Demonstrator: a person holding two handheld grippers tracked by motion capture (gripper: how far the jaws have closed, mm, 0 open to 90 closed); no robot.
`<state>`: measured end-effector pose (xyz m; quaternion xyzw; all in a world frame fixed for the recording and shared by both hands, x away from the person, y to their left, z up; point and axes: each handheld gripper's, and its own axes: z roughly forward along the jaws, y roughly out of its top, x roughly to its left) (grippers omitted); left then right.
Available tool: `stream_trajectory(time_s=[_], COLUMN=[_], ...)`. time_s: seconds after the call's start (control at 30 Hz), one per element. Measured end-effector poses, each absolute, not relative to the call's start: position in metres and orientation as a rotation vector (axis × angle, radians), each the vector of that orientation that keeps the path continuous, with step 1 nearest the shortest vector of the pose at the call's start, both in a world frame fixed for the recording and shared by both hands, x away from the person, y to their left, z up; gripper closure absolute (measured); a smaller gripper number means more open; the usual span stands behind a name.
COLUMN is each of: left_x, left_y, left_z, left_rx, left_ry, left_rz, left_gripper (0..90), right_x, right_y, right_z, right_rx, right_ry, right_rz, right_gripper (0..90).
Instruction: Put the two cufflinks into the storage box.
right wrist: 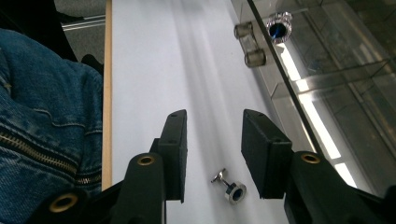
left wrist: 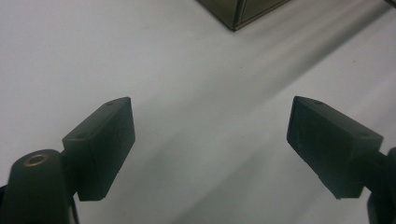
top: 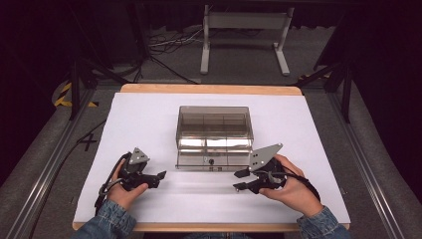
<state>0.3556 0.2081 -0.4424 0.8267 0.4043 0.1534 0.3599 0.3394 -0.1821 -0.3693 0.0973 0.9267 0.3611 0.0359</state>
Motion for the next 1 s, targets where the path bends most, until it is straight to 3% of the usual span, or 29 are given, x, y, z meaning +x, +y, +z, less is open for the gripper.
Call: stream_trajectory(time_s=[0.63,1.0], left_x=[0.355,0.355], left_y=[0.207,0.207], left_z=[-0.442,-0.443], left_rx=[2.130,2.131], left_ry=[1.042,1.043], left_rz=[0.384,0.379], left_gripper=[16.0,15.9], right_x=[0.340,0.336], right_y=[-0.187,-0.188], right_z=[-0.403,-0.417], right_rx=[0.354,0.363], right_ry=[2.867,2.838], right_rz=[0.995,0.938], right_gripper=[61.6,55.8])
